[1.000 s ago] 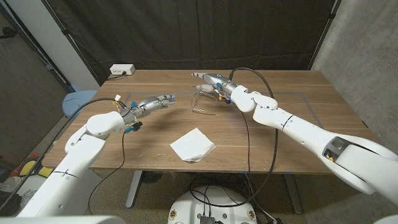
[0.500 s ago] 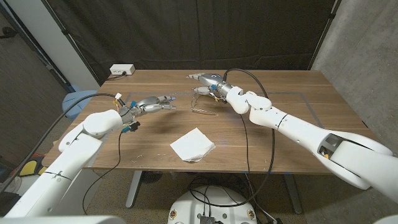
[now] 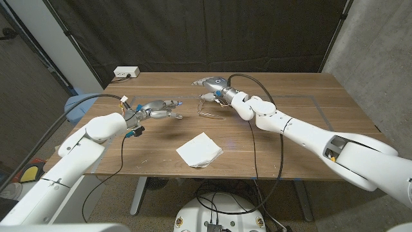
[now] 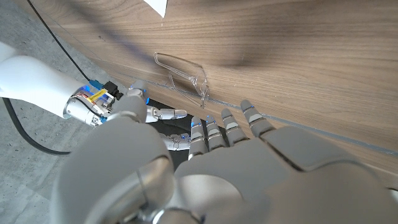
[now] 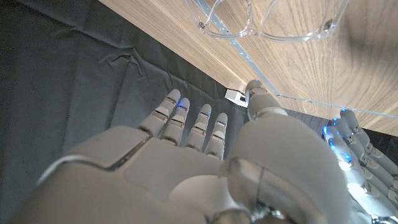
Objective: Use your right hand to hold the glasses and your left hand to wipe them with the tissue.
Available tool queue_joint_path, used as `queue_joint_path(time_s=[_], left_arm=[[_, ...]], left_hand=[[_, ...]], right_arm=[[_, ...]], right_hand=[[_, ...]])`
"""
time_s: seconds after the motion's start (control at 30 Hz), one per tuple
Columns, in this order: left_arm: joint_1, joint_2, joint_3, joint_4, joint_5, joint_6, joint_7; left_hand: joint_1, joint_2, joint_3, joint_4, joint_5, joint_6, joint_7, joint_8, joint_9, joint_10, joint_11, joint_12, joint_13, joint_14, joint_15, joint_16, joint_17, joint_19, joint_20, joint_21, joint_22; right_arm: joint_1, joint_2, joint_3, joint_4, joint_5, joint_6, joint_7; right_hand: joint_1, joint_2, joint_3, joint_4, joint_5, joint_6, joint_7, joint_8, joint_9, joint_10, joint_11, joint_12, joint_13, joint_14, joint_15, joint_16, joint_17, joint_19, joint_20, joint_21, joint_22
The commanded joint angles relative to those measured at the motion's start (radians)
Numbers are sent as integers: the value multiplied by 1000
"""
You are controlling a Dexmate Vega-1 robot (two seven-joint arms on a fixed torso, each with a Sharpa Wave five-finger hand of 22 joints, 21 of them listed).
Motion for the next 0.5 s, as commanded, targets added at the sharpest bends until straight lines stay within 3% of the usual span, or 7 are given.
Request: queue_joint_path(time_s=[0.03, 0.13, 0.2, 0.37, 0.5], left_arm=[[1, 21, 10, -23, 28, 14, -4], [-4, 24, 13, -23, 28, 15, -11], [-8, 26, 16, -20, 27, 14, -15], [-15, 27, 18, -16, 23, 17, -22], [-21, 28, 20, -12, 16, 22, -31]], left_hand=[[20, 2, 9, -4, 5, -2, -2, -4, 3, -2, 0, 0, 5, -3, -2, 0, 4, 6, 3, 4, 3], [31, 1, 10, -4, 5, -2, -2, -4, 3, -4, 0, -1, 6, -6, -2, 0, 4, 6, 3, 5, 3], [50, -4, 10, -2, 4, 9, -20, -1, 4, 7, -7, 3, 6, -5, -2, 1, 4, 6, 5, 5, 4], [60, -9, 8, 1, 3, 10, -29, -3, 4, 14, -16, 5, 6, -2, -1, 2, 5, 6, 5, 5, 4], [65, -13, 5, 7, 3, 17, -44, -1, 5, 20, -30, 7, 7, 2, 1, 5, 6, 5, 6, 5, 5]], right_arm=[[30, 37, -49, 95, -82, -25, -59], [36, 46, -58, 117, -97, -31, -75], [39, 50, -62, 132, -102, -32, -87], [45, 56, -69, 160, -105, -23, -103], [48, 50, -76, 163, -103, -9, -92]], right_hand=[[41, -11, -4, 1, 14, 22, -1, 4, 5, 12, -5, 8, 2, 21, -136, 3, 3, 22, -33, 13, 4], [74, -21, -6, -1, 22, 42, 0, 8, 7, 16, -10, 7, 3, 26, -141, 0, 3, 28, -40, 15, 5], [104, -29, -7, 1, 29, 63, -1, 13, 9, 23, -23, 8, 3, 33, -150, -1, 3, 33, -41, 18, 6], [175, -38, -26, 13, 44, 163, -2, 42, 18, 36, -38, 5, 3, 40, -157, -4, 4, 40, -48, 24, 11], [184, -39, -38, 20, 47, 195, -2, 51, 20, 38, -39, 3, 3, 37, -160, -5, 6, 39, -52, 26, 13]])
